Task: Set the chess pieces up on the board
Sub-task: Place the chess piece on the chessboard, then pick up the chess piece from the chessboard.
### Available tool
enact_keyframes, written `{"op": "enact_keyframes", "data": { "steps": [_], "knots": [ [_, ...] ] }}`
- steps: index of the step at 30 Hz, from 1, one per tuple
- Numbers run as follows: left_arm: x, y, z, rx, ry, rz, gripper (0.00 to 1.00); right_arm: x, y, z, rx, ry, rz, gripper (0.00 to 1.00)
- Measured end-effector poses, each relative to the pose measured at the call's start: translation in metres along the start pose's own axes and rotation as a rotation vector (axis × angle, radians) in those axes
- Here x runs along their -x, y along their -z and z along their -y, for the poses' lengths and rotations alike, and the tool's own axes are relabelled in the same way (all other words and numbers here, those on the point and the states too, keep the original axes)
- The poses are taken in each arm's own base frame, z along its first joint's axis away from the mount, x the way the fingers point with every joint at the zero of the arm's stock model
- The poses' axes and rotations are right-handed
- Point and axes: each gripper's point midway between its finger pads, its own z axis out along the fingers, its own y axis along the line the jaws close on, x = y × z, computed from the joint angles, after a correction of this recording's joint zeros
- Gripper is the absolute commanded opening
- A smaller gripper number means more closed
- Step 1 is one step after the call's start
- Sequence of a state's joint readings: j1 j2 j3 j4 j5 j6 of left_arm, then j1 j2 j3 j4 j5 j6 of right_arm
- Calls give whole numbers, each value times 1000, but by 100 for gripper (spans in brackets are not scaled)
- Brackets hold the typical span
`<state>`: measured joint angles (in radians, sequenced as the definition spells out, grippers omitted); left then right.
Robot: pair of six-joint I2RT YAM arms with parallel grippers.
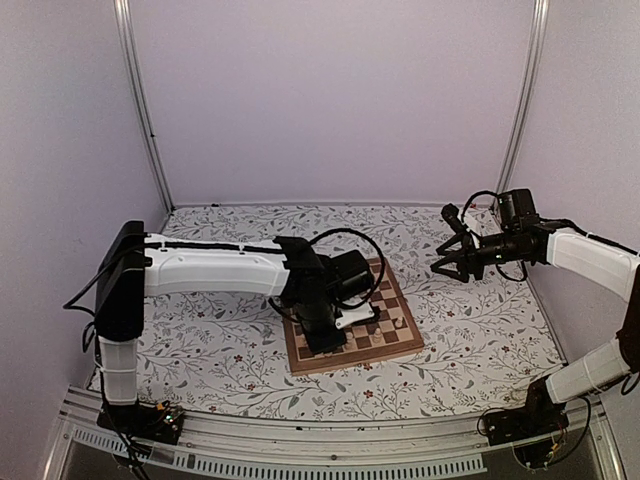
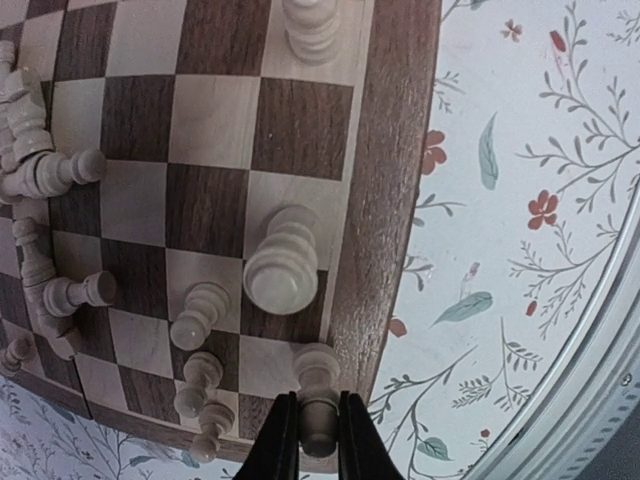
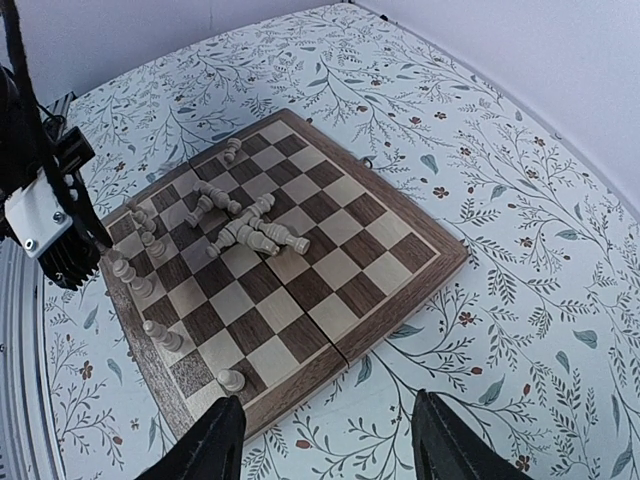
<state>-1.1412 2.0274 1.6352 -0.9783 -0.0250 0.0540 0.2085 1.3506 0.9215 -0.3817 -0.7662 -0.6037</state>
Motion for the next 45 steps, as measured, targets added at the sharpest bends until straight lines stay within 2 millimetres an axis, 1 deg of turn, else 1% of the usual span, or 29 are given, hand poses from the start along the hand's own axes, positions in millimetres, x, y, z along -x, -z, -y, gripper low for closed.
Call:
{"op": "enact_keyframes", "data": {
  "steps": [4,9,18,21,26,33,36,38,40,42,45],
  "knots": [
    [3,-8,-1,-6,-2,-4,4,-1,-1,0,1,-2,-3,61],
    [9,-9,-5,-7,-3,12,5,-4,-3,1,4,-6,-10,61],
    [13,-12,-9,-11,-1,23,7,-6,-4,1,9,-10,-16,60],
    [14,-13,-8,-15,-1,26,10,-7,-4,1,10,-13,-19,61],
    [15,-13,-8,-21,-3,26,26,-9,-5,1,13,-18,-23,61],
    [15,-13,-8,-20,1,25,31,-9,-5,0,15,-20,-25,61],
    [15,-9,-9,-16,3,25,32,-9,-5,0,15,-20,-25,61],
    [13,-3,-11,-4,7,25,34,-9,-5,0,15,-20,-25,61],
    [13,13,-14,16,14,46,36,-9,-5,0,15,-20,-24,61],
    [13,36,-18,38,20,91,41,-9,-5,0,16,-21,-25,61],
    [19,86,-31,90,54,216,42,-11,-7,1,19,-28,-30,59]
  ]
}}
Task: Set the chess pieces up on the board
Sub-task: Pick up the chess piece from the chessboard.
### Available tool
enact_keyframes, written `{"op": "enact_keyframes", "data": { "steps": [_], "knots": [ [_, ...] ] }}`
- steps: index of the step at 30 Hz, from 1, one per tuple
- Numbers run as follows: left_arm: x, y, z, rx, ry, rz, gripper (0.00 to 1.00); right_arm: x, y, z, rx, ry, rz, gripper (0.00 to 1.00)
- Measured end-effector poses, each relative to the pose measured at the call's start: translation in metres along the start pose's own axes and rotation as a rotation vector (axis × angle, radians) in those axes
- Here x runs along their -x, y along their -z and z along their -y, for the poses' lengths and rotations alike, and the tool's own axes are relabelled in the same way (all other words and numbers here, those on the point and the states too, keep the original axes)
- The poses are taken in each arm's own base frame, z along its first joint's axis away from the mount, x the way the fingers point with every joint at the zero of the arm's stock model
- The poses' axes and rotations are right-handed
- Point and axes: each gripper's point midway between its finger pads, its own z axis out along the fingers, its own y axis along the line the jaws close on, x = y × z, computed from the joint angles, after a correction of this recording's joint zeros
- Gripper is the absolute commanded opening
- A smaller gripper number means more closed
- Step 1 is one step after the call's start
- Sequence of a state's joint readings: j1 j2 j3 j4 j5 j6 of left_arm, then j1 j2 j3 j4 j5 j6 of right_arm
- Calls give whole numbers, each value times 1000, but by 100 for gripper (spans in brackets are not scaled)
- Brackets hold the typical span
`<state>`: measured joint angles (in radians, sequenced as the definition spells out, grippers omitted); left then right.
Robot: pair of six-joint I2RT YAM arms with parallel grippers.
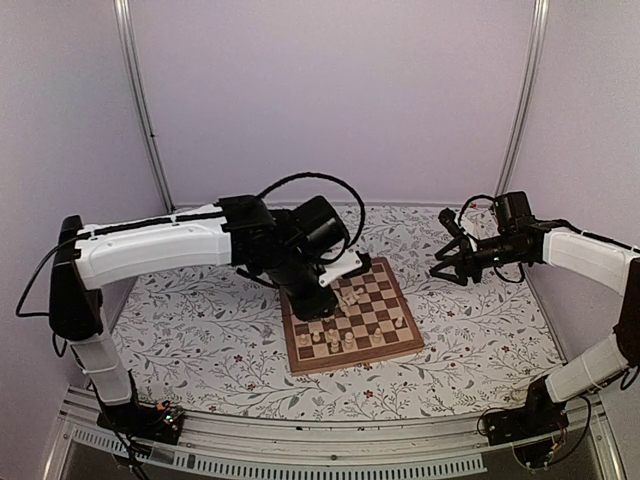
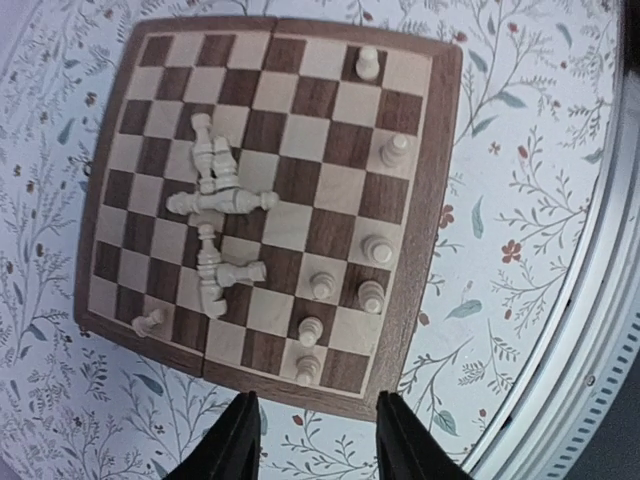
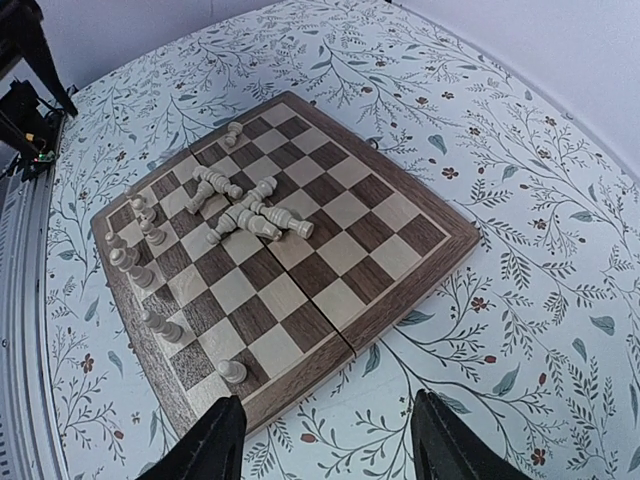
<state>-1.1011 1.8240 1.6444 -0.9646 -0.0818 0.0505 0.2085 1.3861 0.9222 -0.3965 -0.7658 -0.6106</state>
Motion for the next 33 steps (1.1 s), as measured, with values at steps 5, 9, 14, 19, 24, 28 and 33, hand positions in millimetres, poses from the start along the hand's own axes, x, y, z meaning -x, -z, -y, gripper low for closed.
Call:
{"op": "enact_keyframes", "data": {
  "steps": [5,9,14,19,24,28,33],
  "knots": [
    [21,34,-48,76,103,144,41,7,-5,-1,26,-1,-17,57],
    [24,19,-100,135,212,186,34,34,-19,-1,46,73,-30,55],
    [27,-6,-139,146,284,238,33,53,-45,-2,91,128,-54,51],
    [36,-47,-147,71,315,245,31,45,-88,1,144,140,-129,49],
    [18,-77,-146,49,387,161,31,22,-124,-10,200,136,-223,48],
    [-5,-76,-144,51,433,115,35,17,-139,-19,234,145,-256,48],
    [-42,-82,-138,32,411,24,41,21,-141,-23,247,150,-257,48]
  ]
}}
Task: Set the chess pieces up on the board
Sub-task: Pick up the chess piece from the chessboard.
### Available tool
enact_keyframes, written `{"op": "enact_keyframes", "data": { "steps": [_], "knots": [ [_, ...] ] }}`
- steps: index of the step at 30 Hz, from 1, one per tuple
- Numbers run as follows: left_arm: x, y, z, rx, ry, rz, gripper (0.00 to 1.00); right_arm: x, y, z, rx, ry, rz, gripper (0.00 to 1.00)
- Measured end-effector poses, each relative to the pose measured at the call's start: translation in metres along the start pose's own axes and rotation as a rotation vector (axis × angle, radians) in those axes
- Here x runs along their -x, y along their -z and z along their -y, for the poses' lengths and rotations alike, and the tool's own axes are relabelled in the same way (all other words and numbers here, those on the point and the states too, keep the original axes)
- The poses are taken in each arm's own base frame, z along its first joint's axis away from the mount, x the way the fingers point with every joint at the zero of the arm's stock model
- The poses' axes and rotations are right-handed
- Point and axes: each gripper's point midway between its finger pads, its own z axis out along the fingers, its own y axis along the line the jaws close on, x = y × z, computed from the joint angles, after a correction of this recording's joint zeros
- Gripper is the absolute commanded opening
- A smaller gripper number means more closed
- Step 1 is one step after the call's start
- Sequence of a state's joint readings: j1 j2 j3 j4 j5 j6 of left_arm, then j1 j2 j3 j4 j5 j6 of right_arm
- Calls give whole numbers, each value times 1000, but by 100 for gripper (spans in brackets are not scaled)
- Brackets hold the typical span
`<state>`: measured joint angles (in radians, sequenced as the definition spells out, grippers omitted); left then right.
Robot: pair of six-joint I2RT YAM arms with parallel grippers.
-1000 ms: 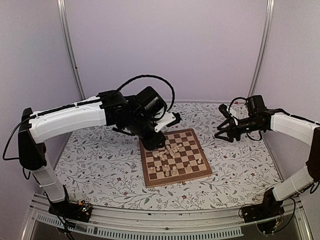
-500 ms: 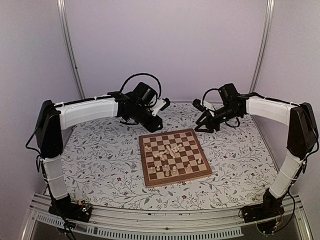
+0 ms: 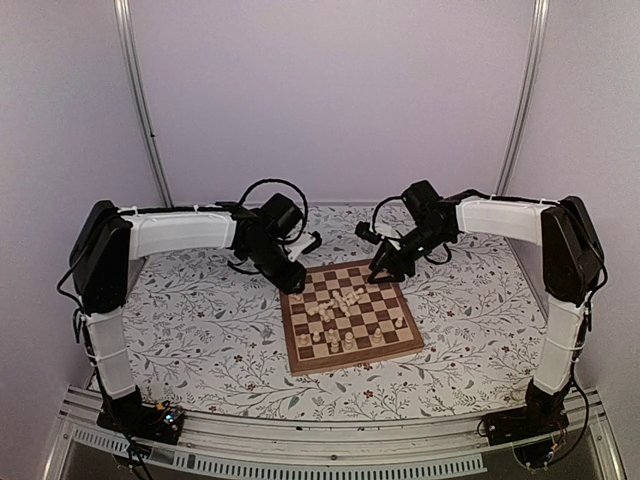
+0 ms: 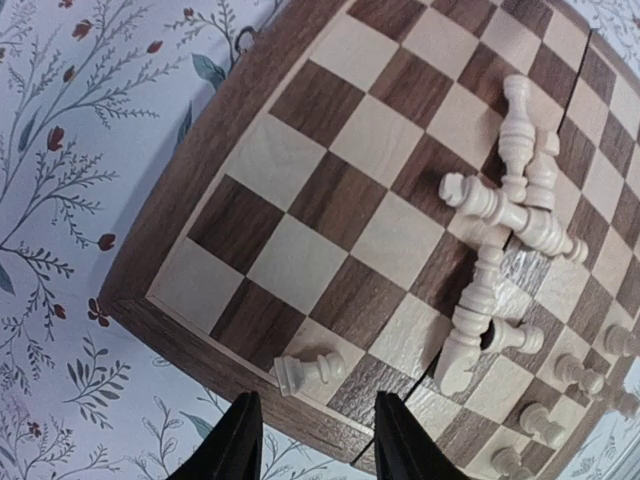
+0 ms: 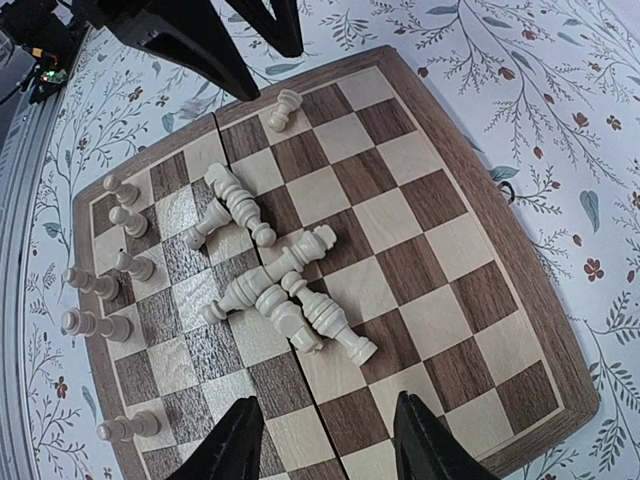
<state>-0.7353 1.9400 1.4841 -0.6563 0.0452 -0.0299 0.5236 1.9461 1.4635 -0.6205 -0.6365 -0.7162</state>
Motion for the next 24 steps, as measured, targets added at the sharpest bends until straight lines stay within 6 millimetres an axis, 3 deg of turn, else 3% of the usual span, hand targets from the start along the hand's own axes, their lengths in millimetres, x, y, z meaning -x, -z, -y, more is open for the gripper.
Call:
{"op": "enact_keyframes", "data": {
  "steps": [3,11,17,24],
  "knots": [
    [-14,-4,0,-13,-59,-40,42,0,0,-1,4,-2,1,48],
    [-25,-7,-7,-39,-207,-55,44,1,0,-5,24,-7,10,49],
    [-17,-2,-18,-76,-267,-29,44,2,0,-7,36,-11,13,49],
    [2,-10,-10,-166,-322,-4,42,-8,-3,-13,57,-28,3,49]
  ]
}}
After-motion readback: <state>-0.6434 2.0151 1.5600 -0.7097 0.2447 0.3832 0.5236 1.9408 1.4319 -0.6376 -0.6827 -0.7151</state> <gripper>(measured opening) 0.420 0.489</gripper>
